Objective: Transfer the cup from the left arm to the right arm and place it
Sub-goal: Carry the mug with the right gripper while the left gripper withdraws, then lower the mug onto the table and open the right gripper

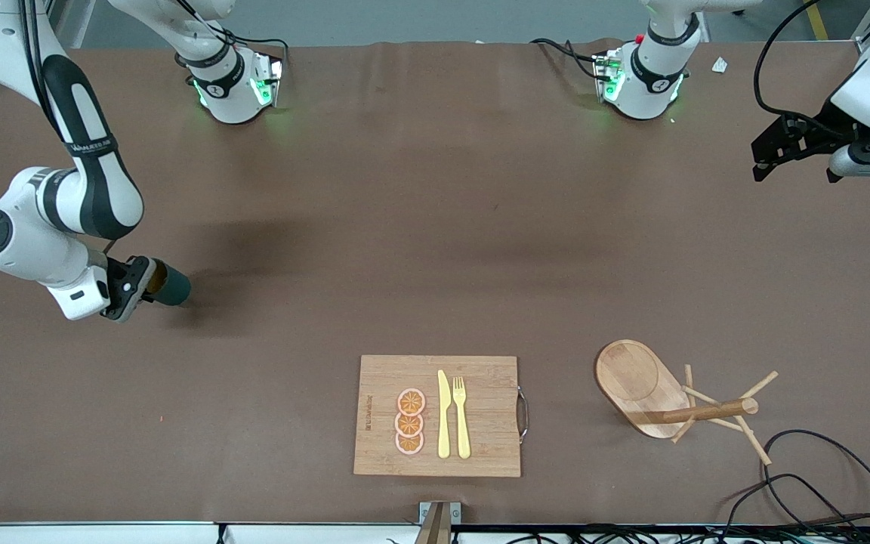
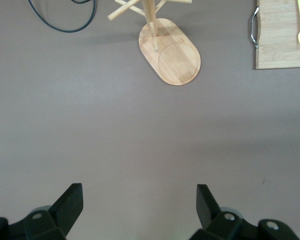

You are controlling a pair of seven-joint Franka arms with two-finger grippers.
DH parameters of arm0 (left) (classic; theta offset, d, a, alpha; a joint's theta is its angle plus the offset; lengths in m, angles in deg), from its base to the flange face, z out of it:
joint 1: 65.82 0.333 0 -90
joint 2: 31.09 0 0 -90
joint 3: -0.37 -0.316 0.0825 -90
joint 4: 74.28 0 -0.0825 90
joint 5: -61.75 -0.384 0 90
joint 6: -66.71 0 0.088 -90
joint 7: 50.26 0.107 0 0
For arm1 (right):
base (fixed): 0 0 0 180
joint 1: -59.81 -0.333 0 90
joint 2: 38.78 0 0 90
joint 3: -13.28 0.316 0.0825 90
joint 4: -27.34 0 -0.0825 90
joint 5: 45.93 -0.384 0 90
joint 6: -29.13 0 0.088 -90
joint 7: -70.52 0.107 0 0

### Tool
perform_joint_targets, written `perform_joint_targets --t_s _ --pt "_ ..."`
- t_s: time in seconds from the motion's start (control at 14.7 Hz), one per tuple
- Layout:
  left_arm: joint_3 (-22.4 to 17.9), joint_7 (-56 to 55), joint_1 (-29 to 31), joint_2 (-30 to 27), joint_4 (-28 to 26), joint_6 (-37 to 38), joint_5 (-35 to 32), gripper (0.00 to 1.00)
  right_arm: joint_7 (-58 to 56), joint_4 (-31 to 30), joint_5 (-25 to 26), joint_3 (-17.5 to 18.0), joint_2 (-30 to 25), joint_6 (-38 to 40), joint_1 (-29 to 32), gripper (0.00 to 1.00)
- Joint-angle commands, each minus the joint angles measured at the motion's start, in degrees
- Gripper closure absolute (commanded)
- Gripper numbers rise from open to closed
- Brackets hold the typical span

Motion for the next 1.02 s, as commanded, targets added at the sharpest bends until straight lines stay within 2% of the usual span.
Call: perform_joint_targets --t_s 0.0,0.48,0.55,0.61,0.68,0.82,0.96 --pt "0.0 0.3 1.3 0.7 1.1 1.5 1.0 0.00 -1.0 -1.3 0.3 0.5 -0.2 -1.4 0.8 0.97" --pt "0.0 0.3 1.4 0.3 1.3 1.1 1.0 0.00 -0.9 -1.3 0.3 0.5 1.6 -2.6 0.8 0.92" --pt "0.0 0.3 1.4 0.4 1.4 0.8 1.1 0.00 -0.8 -1.3 0.3 0.5 1.8 -2.8 0.8 0.88" --pt "0.0 0.3 1.4 0.4 1.4 0.3 1.1 0.00 -0.2 -1.2 0.3 0.5 1.9 -2.7 0.8 0.65" --pt "0.0 0.3 1.4 0.5 1.4 0.1 1.1 0.00 -0.1 -1.1 0.3 0.5 1.9 -2.4 1.0 0.01" --pt "0.0 0.3 1.4 0.7 1.4 -0.3 1.0 0.00 0.8 -0.8 0.3 0.5 1.7 -1.5 1.0 0.00" --pt "0.0 0.2 1.4 0.8 1.4 -0.4 1.0 0.00 5.5 1.3 0.2 0.5 0.9 4.1 0.9 0.00"
